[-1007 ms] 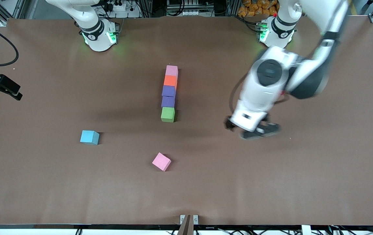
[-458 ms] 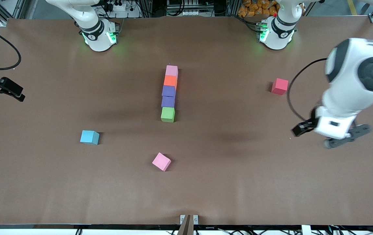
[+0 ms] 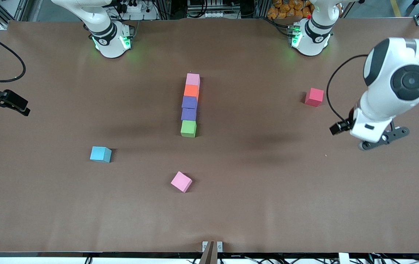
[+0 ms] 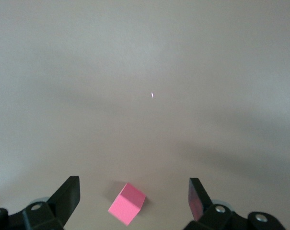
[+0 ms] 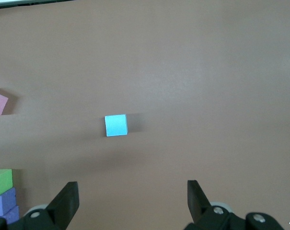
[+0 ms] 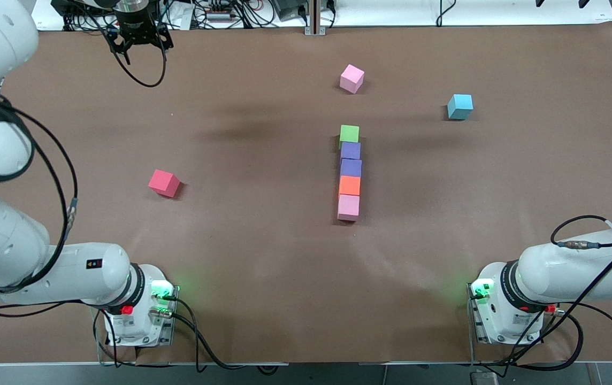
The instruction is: Arrange blocks into number 1
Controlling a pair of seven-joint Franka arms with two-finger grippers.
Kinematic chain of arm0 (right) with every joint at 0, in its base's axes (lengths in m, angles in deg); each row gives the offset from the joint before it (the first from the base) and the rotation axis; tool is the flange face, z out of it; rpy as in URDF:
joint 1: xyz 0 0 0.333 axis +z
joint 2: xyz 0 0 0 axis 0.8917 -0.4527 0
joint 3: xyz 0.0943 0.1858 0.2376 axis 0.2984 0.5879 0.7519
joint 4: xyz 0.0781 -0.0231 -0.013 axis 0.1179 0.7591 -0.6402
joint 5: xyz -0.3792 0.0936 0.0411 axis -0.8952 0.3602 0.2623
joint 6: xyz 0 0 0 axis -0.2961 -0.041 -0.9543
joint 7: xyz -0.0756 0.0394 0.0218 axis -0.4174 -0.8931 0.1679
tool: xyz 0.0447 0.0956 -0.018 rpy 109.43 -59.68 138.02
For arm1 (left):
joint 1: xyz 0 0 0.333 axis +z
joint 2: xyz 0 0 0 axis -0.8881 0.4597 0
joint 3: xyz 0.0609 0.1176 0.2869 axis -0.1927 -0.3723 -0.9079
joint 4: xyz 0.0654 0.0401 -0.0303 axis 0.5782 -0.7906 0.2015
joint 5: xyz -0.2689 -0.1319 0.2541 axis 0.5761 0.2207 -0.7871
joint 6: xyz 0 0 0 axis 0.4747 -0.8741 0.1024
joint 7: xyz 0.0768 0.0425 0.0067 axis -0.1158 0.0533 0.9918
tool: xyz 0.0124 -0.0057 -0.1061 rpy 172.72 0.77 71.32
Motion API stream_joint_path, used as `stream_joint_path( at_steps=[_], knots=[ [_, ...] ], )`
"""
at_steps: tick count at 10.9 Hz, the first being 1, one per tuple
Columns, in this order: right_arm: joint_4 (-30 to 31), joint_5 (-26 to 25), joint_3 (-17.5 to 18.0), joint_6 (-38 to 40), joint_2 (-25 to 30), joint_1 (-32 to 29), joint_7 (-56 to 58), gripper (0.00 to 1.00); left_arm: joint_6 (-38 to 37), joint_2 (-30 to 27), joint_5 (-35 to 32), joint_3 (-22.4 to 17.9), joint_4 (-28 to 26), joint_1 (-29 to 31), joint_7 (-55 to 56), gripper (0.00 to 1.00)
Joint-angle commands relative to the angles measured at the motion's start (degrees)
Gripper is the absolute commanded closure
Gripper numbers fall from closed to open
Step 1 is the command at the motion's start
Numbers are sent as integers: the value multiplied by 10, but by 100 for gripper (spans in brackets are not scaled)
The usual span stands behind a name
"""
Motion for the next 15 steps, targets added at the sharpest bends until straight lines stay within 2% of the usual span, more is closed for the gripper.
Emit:
stream_joint_path(
  at_steps=[1,3,6,9,11,15],
  knots=[
    [-10,10,3,6,-1,-3,-1,0,2,-97,42,-61,-56,-41,-87,0],
    [-10,10,3,7,-1,-4,-1,0,6,-96,48,-64,19,-28,-99,0],
    [-10,10,3,10,-1,-6,-1,0,1,-98,75,-64,52,-21,-191,0],
    [-10,10,2,10,-1,-6,-2,0,-95,-92,99,-63,118,-25,-205,0],
    [-10,10,2,10,-1,-7,-2,0,-170,-87,113,-62,163,-20,-263,0],
    [-5,10,2,11,7,-4,-2,0,-185,-81,121,-63,173,-11,-266,0]
  ],
)
